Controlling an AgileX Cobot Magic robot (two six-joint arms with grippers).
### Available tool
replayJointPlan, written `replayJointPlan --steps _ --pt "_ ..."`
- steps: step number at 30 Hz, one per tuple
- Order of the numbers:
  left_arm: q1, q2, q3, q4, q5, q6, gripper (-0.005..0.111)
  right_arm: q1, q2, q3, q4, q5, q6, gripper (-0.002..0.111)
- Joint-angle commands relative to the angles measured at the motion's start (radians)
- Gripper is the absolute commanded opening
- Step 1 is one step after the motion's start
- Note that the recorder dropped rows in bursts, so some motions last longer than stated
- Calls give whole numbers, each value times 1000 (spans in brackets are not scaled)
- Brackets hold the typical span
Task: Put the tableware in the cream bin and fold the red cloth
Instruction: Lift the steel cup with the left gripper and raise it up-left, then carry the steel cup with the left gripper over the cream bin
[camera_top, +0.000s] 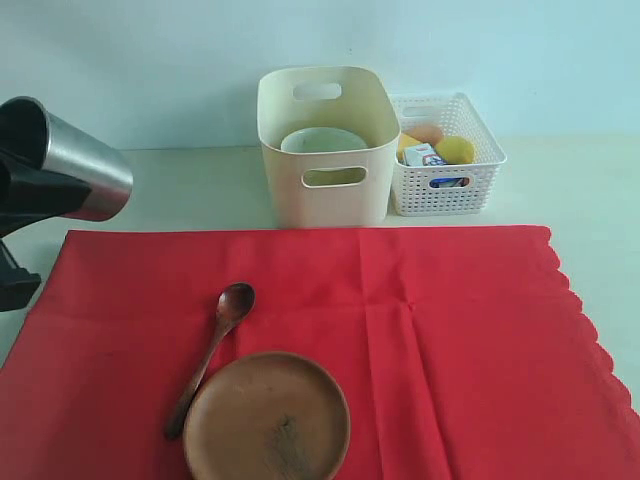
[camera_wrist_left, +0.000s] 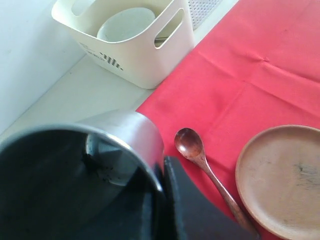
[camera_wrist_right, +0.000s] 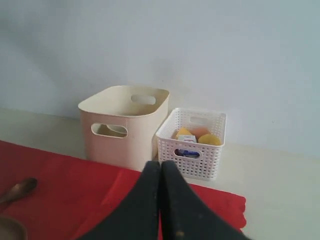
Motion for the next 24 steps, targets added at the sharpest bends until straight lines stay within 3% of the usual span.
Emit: replayJointPlan --steps 1,19,24 --pt "-3 -8 18 -8 -11 -6 0 0 -5 10 -11 19 -40 0" --pt "-3 -8 18 -8 -39 -6 0 -2 -5 10 0 19 -27 0" --pt "-3 -8 18 -8 -40 -6 0 -62 -5 10 0 19 -27 0"
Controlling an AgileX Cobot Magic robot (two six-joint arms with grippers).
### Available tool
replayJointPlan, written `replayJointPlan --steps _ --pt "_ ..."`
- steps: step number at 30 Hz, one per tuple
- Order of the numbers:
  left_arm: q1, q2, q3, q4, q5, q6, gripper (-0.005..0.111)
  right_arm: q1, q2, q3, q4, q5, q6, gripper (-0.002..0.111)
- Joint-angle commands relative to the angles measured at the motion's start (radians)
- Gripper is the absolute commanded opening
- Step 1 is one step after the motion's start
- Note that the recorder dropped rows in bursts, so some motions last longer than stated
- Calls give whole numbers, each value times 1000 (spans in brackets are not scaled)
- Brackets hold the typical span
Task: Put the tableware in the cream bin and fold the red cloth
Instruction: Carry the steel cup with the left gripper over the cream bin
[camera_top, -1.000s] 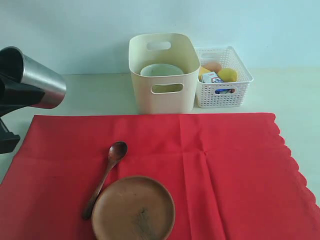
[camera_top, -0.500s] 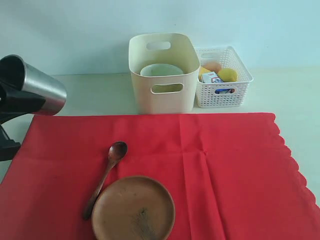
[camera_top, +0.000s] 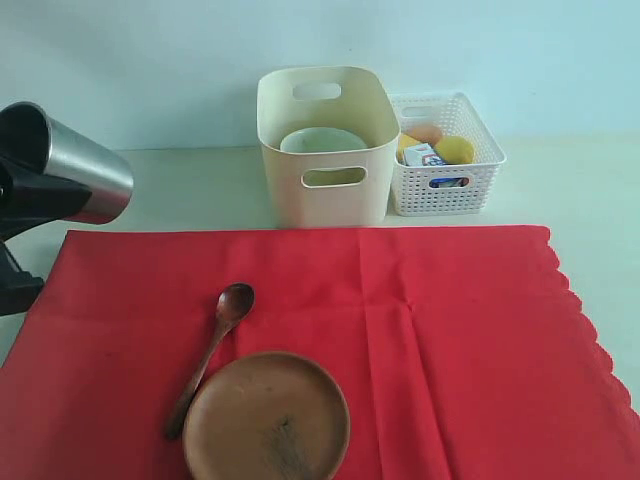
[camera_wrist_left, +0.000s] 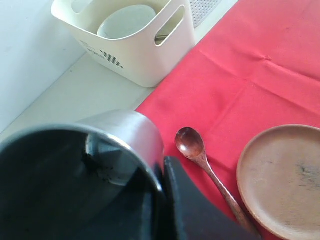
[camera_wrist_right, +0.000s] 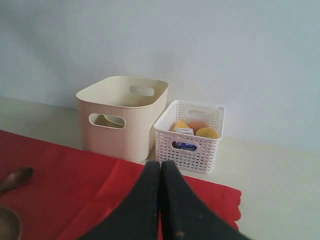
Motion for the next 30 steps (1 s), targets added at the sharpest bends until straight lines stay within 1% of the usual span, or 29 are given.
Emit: replayJointPlan --steps 1,4,12,16,19,21,24,26,30 --pt "-3 -8 2 -5 -18 -6 0 -64 -5 5 -2 1 -1 0" --pt "-3 -8 2 -5 -18 -6 0 -86 -5 5 -2 1 -1 0" --pt "-3 6 16 -5 -51 -4 0 -87 -5 5 18 1 -1 0" --pt "-3 55 16 -1 -97 52 0 -87 -5 5 25 1 -1 0" --pt "-3 105 16 -6 -158 55 0 -87 -5 5 25 1 -1 0" --pt "-3 138 14 -63 -185 56 0 -87 -5 5 25 1 -1 0" --pt "-3 183 -11 -122 -243 106 0 -87 -5 5 25 1 -1 0" --pt "-3 215 -39 -126 -279 108 0 -87 -5 5 25 1 -1 0" --pt "-3 283 -114 -126 -299 113 0 -87 -5 5 25 1 -1 0"
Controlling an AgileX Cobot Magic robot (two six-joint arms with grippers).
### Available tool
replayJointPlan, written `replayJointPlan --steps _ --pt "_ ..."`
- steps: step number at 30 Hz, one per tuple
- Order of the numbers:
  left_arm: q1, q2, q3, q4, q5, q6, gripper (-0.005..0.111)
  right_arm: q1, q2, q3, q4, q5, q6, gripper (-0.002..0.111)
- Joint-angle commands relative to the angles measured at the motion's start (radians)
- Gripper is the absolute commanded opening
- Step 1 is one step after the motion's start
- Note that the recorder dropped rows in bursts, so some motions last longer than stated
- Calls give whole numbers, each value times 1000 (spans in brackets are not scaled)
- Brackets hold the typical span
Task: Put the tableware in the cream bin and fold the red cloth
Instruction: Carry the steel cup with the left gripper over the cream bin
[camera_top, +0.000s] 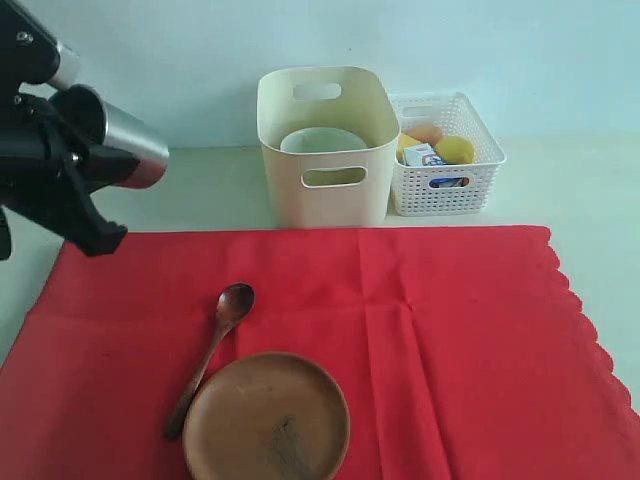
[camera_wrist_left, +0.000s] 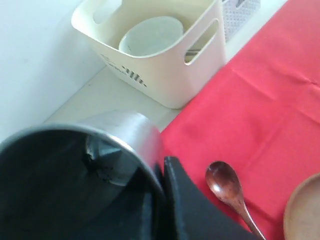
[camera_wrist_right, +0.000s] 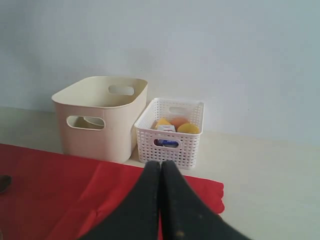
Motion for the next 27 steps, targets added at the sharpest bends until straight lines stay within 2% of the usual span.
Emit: replayJointPlan --steps 1,16,21,27 --pt "-3 71 -85 -22 -50 28 0 -7 -5 5 -1 -3 -1 0" --pt "-10 420 -406 -22 -80 181 0 -7 -5 5 -1 -3 -1 0" --pt "-72 645 -632 -22 -78 273 0 -7 -5 5 -1 -3 -1 0" --pt "-92 845 -846 -22 -75 273 0 -7 -5 5 -1 -3 -1 0"
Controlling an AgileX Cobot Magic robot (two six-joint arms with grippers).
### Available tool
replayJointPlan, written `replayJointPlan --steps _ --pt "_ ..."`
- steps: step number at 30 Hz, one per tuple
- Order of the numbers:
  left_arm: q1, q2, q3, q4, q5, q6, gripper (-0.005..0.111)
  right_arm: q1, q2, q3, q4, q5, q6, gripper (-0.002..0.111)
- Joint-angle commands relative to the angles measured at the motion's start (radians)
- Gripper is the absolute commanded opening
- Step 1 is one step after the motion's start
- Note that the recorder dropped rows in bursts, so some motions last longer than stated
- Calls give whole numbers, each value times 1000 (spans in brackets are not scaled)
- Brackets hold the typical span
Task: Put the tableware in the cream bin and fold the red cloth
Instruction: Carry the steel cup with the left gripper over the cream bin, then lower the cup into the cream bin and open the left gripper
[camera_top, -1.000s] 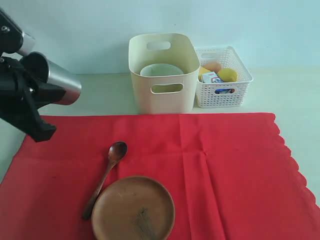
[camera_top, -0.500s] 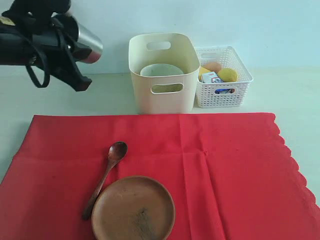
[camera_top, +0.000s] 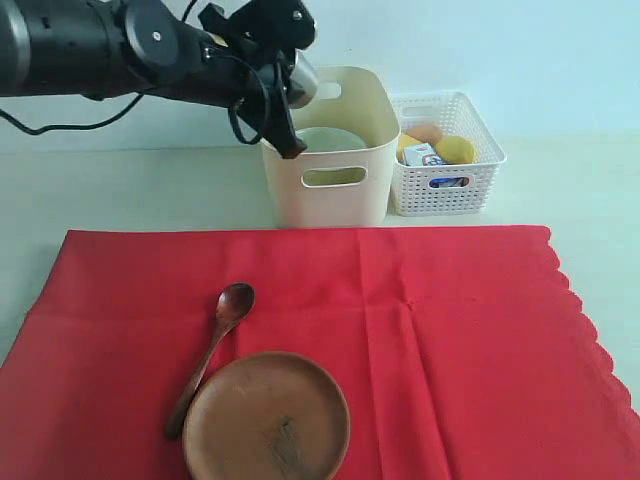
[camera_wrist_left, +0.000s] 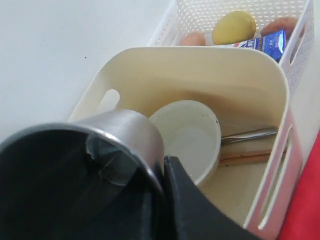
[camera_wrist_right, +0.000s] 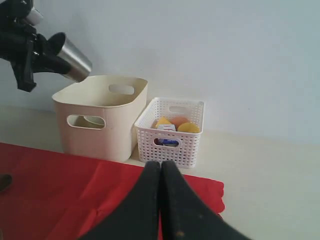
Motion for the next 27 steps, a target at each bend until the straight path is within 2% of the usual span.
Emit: replayJointPlan --steps 1,5,14,20,24,25,27 --pt "-6 108 -119 -10 -15 1 0 -7 -5 5 -1 -7 -1 0" --pt "-19 188 -190 -10 55 -8 0 -7 -5 5 -1 -7 -1 0" --pt "-21 230 -192 -20 137 -11 0 -7 -5 5 -1 -7 -1 0" --pt "-21 232 -192 -20 143 -33 1 -7 -5 5 -1 -7 -1 0" --pt "-21 232 -192 -20 143 -33 18 -7 -5 5 -1 -7 -1 0" --pt "-21 232 -192 -16 143 -33 32 -7 -5 5 -1 -7 -1 0" --pt "-21 232 -192 -13 125 -35 48 -7 -5 5 -1 -7 -1 0"
